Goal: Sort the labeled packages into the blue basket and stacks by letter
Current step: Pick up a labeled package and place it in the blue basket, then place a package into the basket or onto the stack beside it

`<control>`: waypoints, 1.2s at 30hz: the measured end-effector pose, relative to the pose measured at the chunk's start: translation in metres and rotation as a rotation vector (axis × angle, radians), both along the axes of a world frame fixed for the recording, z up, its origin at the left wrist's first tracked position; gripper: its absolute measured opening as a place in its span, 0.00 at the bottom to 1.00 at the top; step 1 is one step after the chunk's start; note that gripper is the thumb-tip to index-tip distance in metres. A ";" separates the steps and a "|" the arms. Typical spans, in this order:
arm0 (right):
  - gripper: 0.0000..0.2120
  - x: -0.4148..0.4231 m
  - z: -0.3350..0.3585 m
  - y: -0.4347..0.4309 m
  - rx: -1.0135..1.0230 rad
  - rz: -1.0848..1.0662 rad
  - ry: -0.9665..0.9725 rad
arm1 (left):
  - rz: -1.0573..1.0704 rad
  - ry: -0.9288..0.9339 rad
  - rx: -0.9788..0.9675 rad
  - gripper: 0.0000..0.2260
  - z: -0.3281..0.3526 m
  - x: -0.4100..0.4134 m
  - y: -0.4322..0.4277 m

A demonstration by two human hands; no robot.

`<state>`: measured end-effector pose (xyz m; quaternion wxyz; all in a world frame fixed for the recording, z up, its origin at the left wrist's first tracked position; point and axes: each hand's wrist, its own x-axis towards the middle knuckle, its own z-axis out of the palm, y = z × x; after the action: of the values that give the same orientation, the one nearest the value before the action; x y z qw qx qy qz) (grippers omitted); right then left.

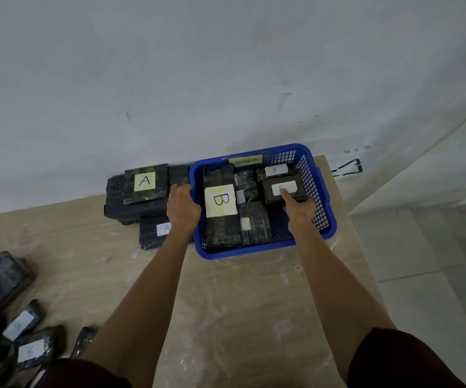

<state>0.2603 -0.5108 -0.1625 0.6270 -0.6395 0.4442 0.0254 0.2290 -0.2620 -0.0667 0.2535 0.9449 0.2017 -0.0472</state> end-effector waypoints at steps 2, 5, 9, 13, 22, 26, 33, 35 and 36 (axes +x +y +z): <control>0.46 0.002 -0.004 0.001 -0.006 -0.004 0.002 | -0.002 0.001 -0.001 0.23 0.000 0.000 0.001; 0.46 0.002 -0.004 0.000 -0.002 -0.010 -0.003 | 0.002 -0.006 -0.015 0.22 -0.002 0.001 0.003; 0.43 -0.003 0.004 -0.001 0.026 -0.020 -0.007 | -0.004 -0.015 -0.019 0.21 -0.001 0.000 0.003; 0.44 -0.015 0.013 0.000 0.016 -0.014 0.015 | -0.079 -0.018 -0.050 0.16 -0.002 -0.002 0.012; 0.13 -0.066 0.077 0.035 -0.130 0.142 -0.078 | -0.175 -0.066 -0.223 0.15 0.020 -0.046 0.043; 0.11 -0.096 0.101 0.068 -0.283 0.343 -0.151 | -0.260 0.006 -0.262 0.11 0.031 -0.078 0.076; 0.03 -0.191 0.102 0.188 -0.658 0.915 -0.298 | -0.465 0.207 -0.204 0.10 0.031 -0.176 0.190; 0.03 -0.218 0.097 0.228 -0.629 0.984 -0.270 | -0.479 0.249 -0.189 0.10 0.026 -0.205 0.219; 0.03 -0.232 0.095 0.247 -0.595 1.010 -0.244 | -0.476 0.268 -0.192 0.10 0.023 -0.218 0.232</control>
<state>0.0282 -0.2641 -0.0678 0.3777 -0.9180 -0.0017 0.1211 0.0111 -0.0298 -0.0438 0.2946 0.9227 0.0005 -0.2487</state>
